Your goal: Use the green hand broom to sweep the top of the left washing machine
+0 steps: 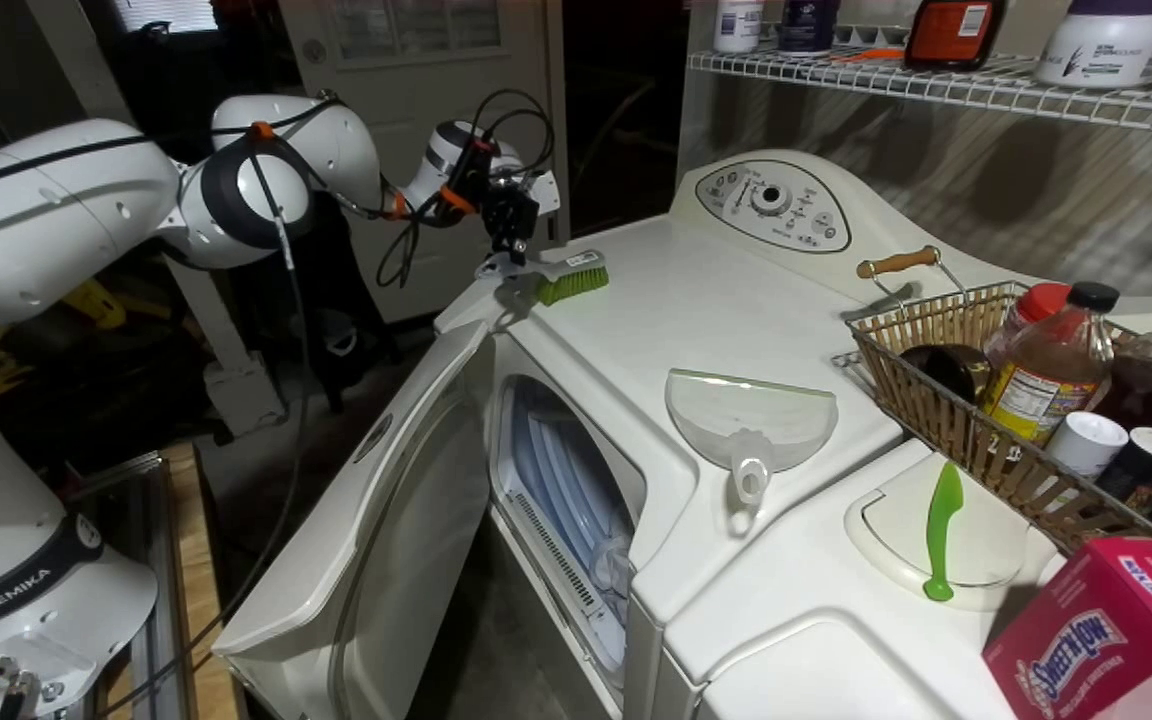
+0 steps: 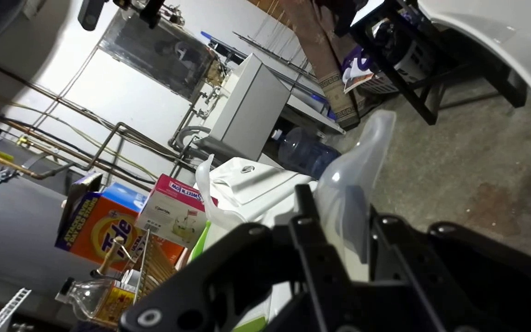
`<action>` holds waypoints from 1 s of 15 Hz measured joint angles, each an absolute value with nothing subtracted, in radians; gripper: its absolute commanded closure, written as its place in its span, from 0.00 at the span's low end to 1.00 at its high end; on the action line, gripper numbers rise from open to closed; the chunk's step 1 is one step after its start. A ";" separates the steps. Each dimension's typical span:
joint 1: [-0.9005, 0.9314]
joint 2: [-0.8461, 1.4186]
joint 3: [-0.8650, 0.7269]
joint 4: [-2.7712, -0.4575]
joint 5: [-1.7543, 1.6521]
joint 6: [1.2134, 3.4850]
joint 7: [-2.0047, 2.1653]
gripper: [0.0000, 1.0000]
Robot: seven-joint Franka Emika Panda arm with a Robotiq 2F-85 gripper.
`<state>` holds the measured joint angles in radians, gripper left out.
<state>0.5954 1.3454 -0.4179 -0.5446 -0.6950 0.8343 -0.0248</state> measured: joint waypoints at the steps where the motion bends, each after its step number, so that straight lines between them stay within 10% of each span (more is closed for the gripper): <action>1: 0.602 1.339 -0.425 -0.543 -0.692 0.834 -0.029 0.95; 15: 0.585 1.224 -0.298 -0.467 -0.558 0.835 -0.004 0.95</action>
<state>0.5853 1.2244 -0.2981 -0.4672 -0.5585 0.8350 -0.0045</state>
